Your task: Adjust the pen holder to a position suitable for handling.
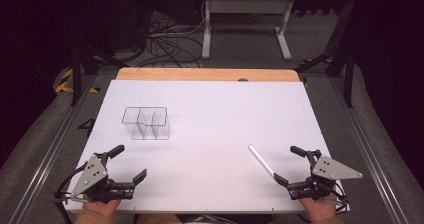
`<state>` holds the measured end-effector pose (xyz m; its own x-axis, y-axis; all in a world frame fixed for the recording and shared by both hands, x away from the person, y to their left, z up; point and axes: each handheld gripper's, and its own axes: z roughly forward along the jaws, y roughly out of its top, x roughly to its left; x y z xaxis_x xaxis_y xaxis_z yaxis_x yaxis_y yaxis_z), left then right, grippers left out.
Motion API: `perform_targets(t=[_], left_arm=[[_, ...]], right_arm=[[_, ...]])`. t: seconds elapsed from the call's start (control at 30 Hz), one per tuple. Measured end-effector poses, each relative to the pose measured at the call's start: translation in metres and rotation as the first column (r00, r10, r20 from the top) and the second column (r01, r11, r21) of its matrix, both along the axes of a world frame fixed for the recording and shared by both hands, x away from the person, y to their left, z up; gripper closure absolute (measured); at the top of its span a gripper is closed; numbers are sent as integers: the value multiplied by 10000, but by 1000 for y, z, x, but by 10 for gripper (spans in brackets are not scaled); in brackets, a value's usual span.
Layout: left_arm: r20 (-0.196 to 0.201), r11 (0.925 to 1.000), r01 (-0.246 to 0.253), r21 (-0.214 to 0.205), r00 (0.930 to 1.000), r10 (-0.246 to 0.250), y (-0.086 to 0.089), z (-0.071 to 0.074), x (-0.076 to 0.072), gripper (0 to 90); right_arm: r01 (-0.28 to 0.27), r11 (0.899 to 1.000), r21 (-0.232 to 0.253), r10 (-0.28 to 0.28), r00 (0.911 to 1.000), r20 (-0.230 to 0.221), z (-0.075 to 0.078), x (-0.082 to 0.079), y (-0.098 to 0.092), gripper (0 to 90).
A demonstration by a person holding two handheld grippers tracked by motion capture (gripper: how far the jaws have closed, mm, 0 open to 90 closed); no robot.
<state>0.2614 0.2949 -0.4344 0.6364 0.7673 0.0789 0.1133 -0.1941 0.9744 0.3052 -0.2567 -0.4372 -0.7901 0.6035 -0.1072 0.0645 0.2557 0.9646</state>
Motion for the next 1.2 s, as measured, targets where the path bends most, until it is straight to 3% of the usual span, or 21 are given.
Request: perform_targets(t=[0.77,1.2], left_arm=[[-30,9997,191,134,9998,-190,-1,4,0,33],[-252,9986,455,277,9987,-448,-4,18,8,72]], right_arm=[[-144,9999,-55,144,9999,-14,-1,1,2,30],[-204,9998,-24,204,9998,-22,-2,2,2,30]])
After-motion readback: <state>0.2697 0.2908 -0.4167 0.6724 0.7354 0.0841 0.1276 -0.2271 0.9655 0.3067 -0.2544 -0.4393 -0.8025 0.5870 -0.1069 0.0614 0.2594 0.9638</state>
